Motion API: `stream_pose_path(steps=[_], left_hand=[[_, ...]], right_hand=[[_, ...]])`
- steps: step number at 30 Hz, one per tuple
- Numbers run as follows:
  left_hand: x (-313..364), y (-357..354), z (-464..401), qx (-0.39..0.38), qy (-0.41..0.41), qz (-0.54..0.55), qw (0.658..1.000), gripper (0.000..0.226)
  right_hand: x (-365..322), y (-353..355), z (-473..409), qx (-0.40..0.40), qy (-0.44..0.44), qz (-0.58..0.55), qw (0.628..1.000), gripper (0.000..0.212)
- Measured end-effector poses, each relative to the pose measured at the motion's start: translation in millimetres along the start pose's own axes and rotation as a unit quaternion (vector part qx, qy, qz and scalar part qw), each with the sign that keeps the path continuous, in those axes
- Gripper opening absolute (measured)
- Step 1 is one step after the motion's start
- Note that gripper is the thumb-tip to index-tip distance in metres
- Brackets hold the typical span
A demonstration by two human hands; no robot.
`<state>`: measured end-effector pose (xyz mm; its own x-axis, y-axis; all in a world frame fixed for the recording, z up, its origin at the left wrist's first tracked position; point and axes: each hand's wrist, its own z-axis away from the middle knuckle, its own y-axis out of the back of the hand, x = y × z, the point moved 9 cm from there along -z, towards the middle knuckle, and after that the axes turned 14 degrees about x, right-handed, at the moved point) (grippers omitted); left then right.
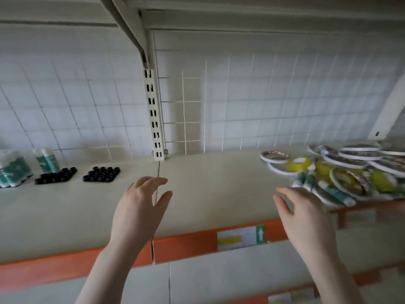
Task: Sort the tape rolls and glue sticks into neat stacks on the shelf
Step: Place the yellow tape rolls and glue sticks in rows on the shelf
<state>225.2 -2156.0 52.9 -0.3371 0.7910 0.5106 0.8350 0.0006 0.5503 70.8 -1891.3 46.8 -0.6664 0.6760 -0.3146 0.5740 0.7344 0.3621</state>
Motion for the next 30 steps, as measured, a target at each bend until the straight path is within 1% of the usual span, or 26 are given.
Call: stream_pose_path(steps=[4, 7, 10, 12, 15, 18, 21, 24, 28, 30], left_hand=[[20, -27, 0, -0.027, -0.015, 0.015, 0.999, 0.025], [37, -47, 1, -0.037, -0.016, 0.029, 0.999, 0.025], [58, -65, 3, -0.050, -0.028, 0.030, 0.998, 0.024], [74, -77, 2, -0.052, -0.036, 0.025, 0.998, 0.024], [103, -98, 1, -0.045, -0.042, 0.015, 0.998, 0.024], [139, -125, 4, -0.031, -0.040, 0.013, 0.999, 0.025], [178, -156, 7, -0.015, -0.013, 0.021, 1.000, 0.025], [215, -188, 14, -0.028, -0.010, 0.025, 0.999, 0.025], [238, -212, 24, -0.037, -0.007, 0.013, 0.999, 0.026], [240, -219, 30, -0.048, -0.001, -0.005, 0.999, 0.026]], right_hand=[[25, 17, 1, 0.021, 0.006, 0.044, 0.999, 0.017], [45, 27, -6, 0.041, 0.014, 0.042, 0.998, 0.016], [63, 34, -15, 0.068, 0.022, 0.036, 0.997, 0.007], [80, 33, -21, 0.071, 0.018, 0.033, 0.997, 0.009], [113, 31, -37, 0.064, 0.020, 0.023, 0.997, 0.014], [149, 28, -57, 0.054, 0.049, 0.013, 0.997, 0.004], [192, 21, -80, 0.018, 0.064, 0.004, 0.998, 0.011], [230, 22, -97, 0.015, 0.079, -0.004, 0.997, 0.009], [255, 18, -108, -0.011, 0.097, -0.029, 0.995, 0.019], [258, 13, -108, -0.021, 0.102, -0.044, 0.994, 0.016]])
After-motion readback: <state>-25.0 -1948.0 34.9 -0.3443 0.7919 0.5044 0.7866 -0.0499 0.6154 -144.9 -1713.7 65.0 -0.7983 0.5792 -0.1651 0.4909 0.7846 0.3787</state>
